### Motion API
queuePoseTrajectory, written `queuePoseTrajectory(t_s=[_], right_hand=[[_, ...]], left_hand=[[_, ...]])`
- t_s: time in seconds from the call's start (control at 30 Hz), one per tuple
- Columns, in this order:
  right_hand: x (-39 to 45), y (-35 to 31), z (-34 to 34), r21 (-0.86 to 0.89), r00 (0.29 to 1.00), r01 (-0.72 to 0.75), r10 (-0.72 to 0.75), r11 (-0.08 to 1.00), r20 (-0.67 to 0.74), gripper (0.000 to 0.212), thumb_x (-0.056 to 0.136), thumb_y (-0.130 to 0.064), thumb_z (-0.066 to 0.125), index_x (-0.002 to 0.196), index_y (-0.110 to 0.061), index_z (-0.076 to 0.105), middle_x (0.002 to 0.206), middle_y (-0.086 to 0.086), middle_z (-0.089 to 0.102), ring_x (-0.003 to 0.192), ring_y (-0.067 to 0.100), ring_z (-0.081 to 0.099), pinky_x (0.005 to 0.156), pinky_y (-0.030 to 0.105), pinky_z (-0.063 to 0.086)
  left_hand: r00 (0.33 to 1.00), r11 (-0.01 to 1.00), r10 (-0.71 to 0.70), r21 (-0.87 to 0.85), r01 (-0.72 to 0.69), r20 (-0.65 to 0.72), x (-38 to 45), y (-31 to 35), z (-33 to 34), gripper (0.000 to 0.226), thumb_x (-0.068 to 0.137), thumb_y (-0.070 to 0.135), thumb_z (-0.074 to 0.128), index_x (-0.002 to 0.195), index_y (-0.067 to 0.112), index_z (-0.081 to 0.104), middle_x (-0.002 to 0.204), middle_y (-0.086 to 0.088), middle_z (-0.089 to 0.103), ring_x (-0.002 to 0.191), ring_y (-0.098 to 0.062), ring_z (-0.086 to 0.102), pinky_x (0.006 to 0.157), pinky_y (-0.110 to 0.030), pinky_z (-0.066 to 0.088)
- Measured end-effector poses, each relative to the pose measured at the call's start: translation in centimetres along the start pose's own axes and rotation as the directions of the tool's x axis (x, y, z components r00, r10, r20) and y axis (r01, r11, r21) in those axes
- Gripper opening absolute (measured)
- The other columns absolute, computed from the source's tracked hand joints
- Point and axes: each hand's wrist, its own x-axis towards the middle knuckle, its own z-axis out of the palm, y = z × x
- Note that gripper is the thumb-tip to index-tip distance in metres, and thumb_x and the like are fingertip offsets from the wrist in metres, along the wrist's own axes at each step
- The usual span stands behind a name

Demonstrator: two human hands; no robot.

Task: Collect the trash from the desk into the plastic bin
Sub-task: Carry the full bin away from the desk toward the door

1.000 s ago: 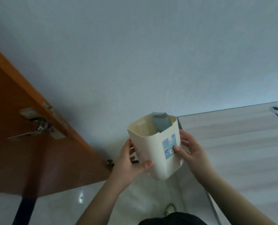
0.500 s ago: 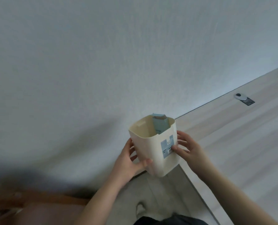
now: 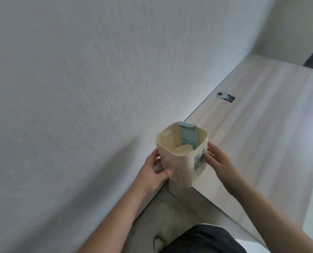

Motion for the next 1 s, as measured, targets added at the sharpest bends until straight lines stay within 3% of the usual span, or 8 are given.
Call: queuePoseTrajectory(t_s=[0.07,0.13,0.2,0.33,0.4,0.47,0.63,1.0], right_hand=[[-0.2,0.9,-0.3,0.039,0.998,-0.04,0.042,0.998,-0.05,0.033,0.098,-0.039,0.048,0.129,-0.051,0.051,0.13,-0.024,0.059,0.125,0.0,0.049,0.108,0.036,0.037],[-0.1,1.4,-0.8,0.103,0.989,-0.085,0.096,0.991,-0.109,0.035,0.093,-0.053,0.043,0.128,-0.057,0.049,0.13,-0.034,0.054,0.129,-0.001,0.044,0.11,0.036,0.034],[0.3,1.7,-1.3,0.176,0.978,-0.13,0.155,0.976,-0.139,0.034,0.088,-0.061,0.039,0.119,-0.062,0.051,0.122,-0.041,0.055,0.127,-0.002,0.042,0.104,0.033,0.036],[2.3,2.6,-2.9,0.294,0.946,-0.212,0.272,0.932,-0.179,0.044,0.092,-0.063,0.031,0.13,-0.049,0.045,0.143,-0.017,0.044,0.136,0.013,0.036,0.105,0.042,0.038],[3.4,3.3,-3.7,0.321,0.935,-0.229,0.3,0.919,-0.19,0.051,0.095,-0.062,0.028,0.139,-0.041,0.041,0.148,-0.01,0.04,0.138,0.016,0.034,0.109,0.044,0.037],[4.3,3.6,-4.3,0.327,0.928,-0.238,0.313,0.915,-0.202,0.053,0.094,-0.06,0.03,0.142,-0.038,0.04,0.148,-0.008,0.04,0.138,0.017,0.034,0.106,0.042,0.04],[6.6,4.2,-4.7,0.343,0.918,-0.274,0.351,0.899,-0.185,0.048,0.097,-0.056,0.033,0.142,-0.04,0.04,0.149,-0.008,0.039,0.138,0.018,0.034,0.11,0.046,0.038],[9.8,4.9,-5.3,0.378,0.905,-0.336,0.407,0.863,-0.124,0.034,0.099,-0.054,0.034,0.13,-0.051,0.047,0.148,-0.012,0.037,0.137,0.016,0.033,0.1,0.042,0.048]], left_hand=[[0.999,0.999,0.007,-0.035,-0.005,0.037,1.1,0.4,1.3,0.056,0.081,0.048,0.072,0.132,0.044,0.049,0.127,0.012,0.065,0.115,0.001,0.059,0.089,-0.019,0.051],[0.997,0.996,-0.028,-0.082,0.033,0.065,2.0,0.5,2.9,0.057,0.086,0.052,0.063,0.139,0.038,0.047,0.133,0.008,0.062,0.123,-0.01,0.056,0.101,-0.032,0.047],[0.993,0.992,-0.072,-0.092,0.081,0.097,3.1,0.3,4.2,0.058,0.088,0.058,0.056,0.141,0.039,0.044,0.139,0.012,0.056,0.127,-0.005,0.051,0.106,-0.033,0.043],[0.977,0.983,-0.168,-0.055,0.177,0.135,5.5,0.1,5.8,0.059,0.087,0.069,0.043,0.142,0.051,0.035,0.135,0.036,0.04,0.131,0.003,0.038,0.111,-0.028,0.033],[0.965,0.975,-0.211,-0.034,0.219,0.155,6.5,0.3,6.4,0.044,0.089,0.069,0.038,0.132,0.064,0.034,0.124,0.044,0.037,0.122,0.007,0.04,0.101,-0.022,0.039],[0.953,0.962,-0.256,-0.052,0.267,0.165,7.6,0.2,6.9,0.037,0.089,0.069,0.036,0.126,0.066,0.033,0.123,0.038,0.04,0.119,0.003,0.044,0.095,-0.024,0.042],[0.925,0.909,-0.349,-0.184,0.374,0.152,9.8,-0.2,7.6,0.056,0.092,0.06,0.039,0.145,0.043,0.034,0.14,0.009,0.046,0.122,-0.017,0.051,0.107,-0.044,0.039],[0.898,0.824,-0.433,-0.37,0.43,0.078,12.2,-0.3,9.1,0.031,0.097,0.056,0.041,0.124,0.046,0.052,0.13,0.015,0.054,0.122,-0.017,0.051,0.096,-0.038,0.045]])
